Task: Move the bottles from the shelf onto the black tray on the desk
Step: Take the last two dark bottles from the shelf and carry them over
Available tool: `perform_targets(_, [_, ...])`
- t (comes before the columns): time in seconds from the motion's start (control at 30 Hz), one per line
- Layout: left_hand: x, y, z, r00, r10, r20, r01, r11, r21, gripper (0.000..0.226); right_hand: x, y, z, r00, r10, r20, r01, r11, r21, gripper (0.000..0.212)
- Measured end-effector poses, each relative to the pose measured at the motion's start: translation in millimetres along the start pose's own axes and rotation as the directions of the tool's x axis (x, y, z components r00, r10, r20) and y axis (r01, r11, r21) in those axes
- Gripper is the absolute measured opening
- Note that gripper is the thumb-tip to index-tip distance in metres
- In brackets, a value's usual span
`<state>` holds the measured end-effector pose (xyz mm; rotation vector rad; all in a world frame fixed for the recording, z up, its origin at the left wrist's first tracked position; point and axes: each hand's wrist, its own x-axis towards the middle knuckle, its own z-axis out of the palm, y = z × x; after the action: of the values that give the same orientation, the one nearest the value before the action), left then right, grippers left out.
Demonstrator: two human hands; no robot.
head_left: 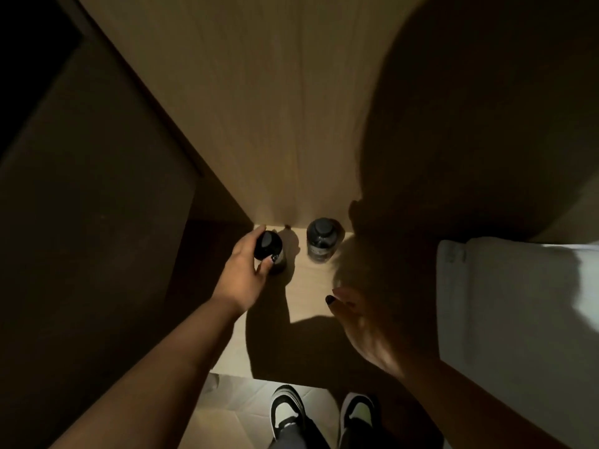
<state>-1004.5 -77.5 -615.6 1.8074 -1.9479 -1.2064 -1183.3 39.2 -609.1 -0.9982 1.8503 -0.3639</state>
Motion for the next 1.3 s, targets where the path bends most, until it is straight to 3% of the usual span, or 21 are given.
perform_targets(0.17, [8,-5,8,0.997,-0.001,-0.079,0.002,1.000,0.010,0.046,12,14,14,0.997,-0.041,0.068,0.040,0.999,0.017,0.036])
perform_targets(0.27, [5,-6,3,0.998,0.008,-0.061,-0.006,1.000,0.022,0.047,19,9,15,0.992,-0.065,0.112,0.062,0.998,0.031,0.044])
perform_targets(0.4, [-18,3,-12,0.998,0.024,-0.057,-0.031,0.993,-0.112,0.037,24,-11,9,0.988,-0.137,0.071,0.134,0.990,0.046,0.060])
perform_targets(0.53, [-46,19,-21,0.992,0.113,-0.061,-0.123,0.969,-0.214,0.026,22,-21,3,0.968,-0.245,0.050,0.240,0.966,0.092,0.082])
perform_targets(0.67, [-62,40,-22,0.973,0.229,-0.020,-0.226,0.932,-0.282,0.026,20,-21,4,0.943,-0.332,0.020,0.332,0.943,0.018,0.094])
perform_targets(0.73, [-64,49,-16,0.966,0.257,0.027,-0.234,0.915,-0.328,0.027,20,-18,6,0.944,-0.325,0.057,0.320,0.945,0.072,0.094])
perform_targets(0.83, [-61,59,-2,0.958,0.268,0.105,-0.210,0.900,-0.382,0.027,21,-8,-1,0.952,-0.293,0.084,0.272,0.942,0.197,0.075])
perform_targets(0.93, [-48,65,11,0.974,0.195,0.114,-0.121,0.878,-0.463,0.031,21,9,-14,0.973,-0.228,0.028,0.218,0.955,0.201,0.068])
perform_targets(1.03, [-24,67,24,0.999,-0.012,0.040,0.033,0.822,-0.569,0.032,14,32,-26,0.982,-0.184,-0.049,0.191,0.959,0.211,0.056])
perform_targets(1.13, [6,63,50,0.986,-0.155,-0.060,0.109,0.877,-0.469,0.053,8,56,-35,0.995,-0.045,-0.093,0.079,0.911,0.404,0.044])
perform_targets(1.23, [34,55,82,0.983,-0.185,0.008,0.175,0.913,-0.369,0.076,8,70,-41,0.989,0.083,-0.120,-0.018,0.882,0.470,0.045])
perform_targets(1.3, [45,54,101,0.984,-0.180,0.013,0.174,0.925,-0.338,0.077,8,76,-47,0.986,0.098,-0.138,-0.021,0.879,0.475,0.038])
